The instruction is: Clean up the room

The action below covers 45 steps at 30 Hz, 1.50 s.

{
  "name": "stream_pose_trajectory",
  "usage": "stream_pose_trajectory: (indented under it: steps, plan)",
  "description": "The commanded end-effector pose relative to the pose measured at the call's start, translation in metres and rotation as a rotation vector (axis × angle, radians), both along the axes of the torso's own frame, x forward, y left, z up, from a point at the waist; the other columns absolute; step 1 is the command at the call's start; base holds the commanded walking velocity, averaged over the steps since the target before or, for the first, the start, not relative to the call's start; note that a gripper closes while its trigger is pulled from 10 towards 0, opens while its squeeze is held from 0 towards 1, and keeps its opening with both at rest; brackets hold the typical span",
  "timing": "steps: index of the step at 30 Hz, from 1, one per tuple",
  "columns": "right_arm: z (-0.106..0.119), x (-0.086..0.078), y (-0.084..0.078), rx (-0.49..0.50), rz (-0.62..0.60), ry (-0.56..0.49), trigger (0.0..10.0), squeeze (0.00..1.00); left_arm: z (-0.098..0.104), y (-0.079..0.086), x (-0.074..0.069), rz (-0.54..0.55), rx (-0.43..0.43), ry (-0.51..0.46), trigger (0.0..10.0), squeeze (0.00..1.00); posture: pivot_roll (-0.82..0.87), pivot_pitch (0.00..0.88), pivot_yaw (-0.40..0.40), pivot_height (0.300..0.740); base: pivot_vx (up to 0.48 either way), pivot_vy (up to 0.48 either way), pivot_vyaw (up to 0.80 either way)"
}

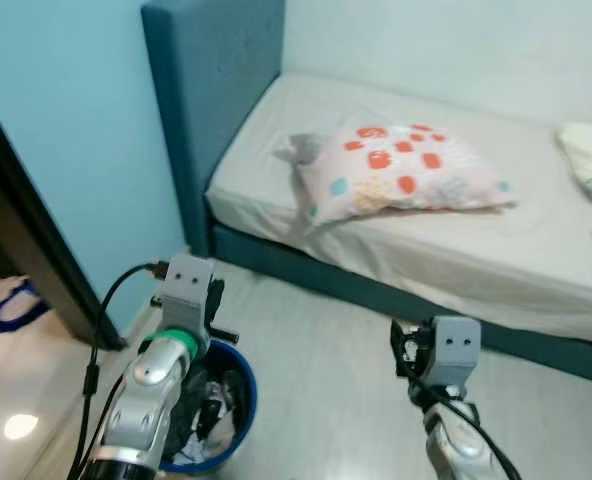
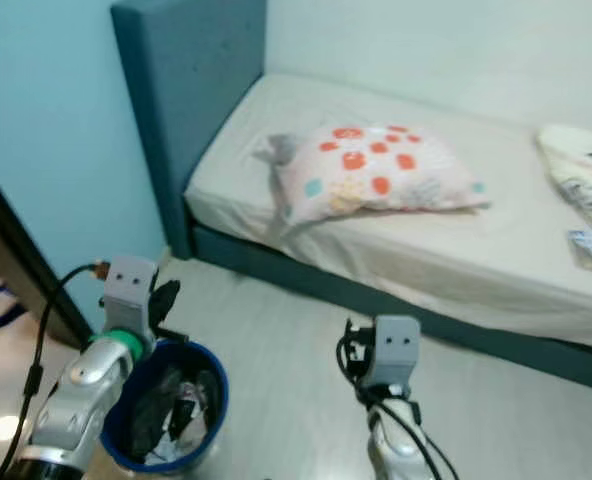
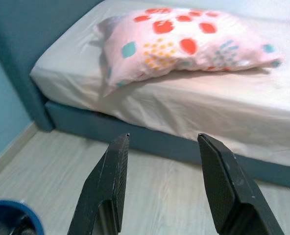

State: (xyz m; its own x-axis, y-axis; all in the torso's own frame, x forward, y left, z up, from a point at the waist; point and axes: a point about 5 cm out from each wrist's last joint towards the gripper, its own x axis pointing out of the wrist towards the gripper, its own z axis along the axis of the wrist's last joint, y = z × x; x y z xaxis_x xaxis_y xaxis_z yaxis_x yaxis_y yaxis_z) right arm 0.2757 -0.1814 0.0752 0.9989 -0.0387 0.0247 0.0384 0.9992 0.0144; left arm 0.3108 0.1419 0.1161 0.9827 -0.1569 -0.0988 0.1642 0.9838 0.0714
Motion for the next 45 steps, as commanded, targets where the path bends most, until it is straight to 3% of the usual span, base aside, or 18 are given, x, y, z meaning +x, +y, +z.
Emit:
stream_pose_trajectory:
  steps: [1,14,25,45]
  plan:
    - [-0.007,-0.004,0.000,0.019,-0.009,0.039,10.0,0.00,-0.009,0.002,-0.003,0.005,0.004,0.041,10.0,0.00,-0.08,0.078,0.044,0.740,0.000,0.000,-0.80]
    - [0.009,0.004,-0.012,0.058,-0.087,-0.007,10.0,0.00,-0.006,0.008,-0.001,-0.013,0.044,0.034,10.0,0.00,-0.08,0.084,0.060,0.740,0.000,0.000,-0.80]
    - [0.008,0.002,-0.004,0.072,-0.084,0.000,10.0,0.00,-0.002,0.009,0.002,-0.018,0.056,0.018,10.0,0.00,-0.08,0.083,0.066,0.740,0.000,0.000,-0.80]
    - [0.009,0.001,-0.008,0.073,-0.129,-0.002,10.0,0.00,0.001,0.006,0.007,-0.047,0.070,0.000,10.0,0.00,-0.09,0.074,0.079,0.740,0.000,0.000,-0.80]
